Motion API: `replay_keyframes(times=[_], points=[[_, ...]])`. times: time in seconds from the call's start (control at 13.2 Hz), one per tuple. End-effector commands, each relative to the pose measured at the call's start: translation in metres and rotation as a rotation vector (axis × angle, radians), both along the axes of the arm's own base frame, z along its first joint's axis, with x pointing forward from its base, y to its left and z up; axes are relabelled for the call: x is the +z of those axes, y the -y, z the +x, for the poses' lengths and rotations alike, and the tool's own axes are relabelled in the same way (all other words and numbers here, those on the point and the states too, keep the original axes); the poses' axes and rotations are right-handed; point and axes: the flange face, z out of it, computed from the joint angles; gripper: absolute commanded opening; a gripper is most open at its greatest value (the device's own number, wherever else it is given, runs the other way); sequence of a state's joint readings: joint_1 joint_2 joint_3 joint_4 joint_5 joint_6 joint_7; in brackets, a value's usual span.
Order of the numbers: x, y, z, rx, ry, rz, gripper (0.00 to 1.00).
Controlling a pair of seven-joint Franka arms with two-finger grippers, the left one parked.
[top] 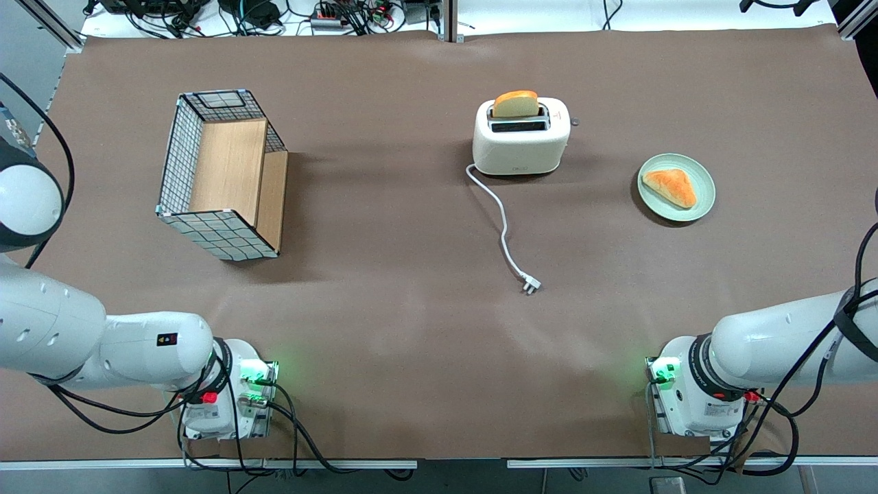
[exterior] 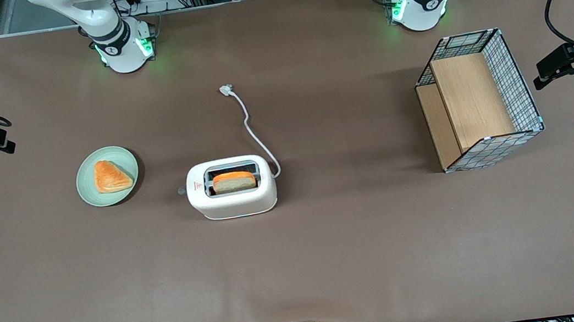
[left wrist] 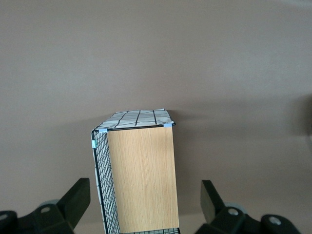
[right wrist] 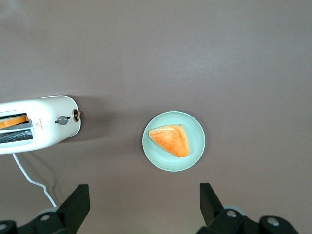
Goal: Press toaster button with right arm
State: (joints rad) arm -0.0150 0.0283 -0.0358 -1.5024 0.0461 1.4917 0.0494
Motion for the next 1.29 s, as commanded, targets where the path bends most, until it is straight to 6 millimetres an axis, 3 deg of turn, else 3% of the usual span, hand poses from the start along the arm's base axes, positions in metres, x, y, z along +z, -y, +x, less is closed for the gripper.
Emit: replay_keyframes(times=[0.0, 0.53, 1.21], points=[[0.004, 0.001, 0.0, 0.003, -0.005, -0.017, 1.0], [-0.005, 0.005, 0.007, 0.005, -0.016, -0.012, 1.0], [-0.04, -0.027, 0.02, 0.052, -0.084, -0.002, 1.0]])
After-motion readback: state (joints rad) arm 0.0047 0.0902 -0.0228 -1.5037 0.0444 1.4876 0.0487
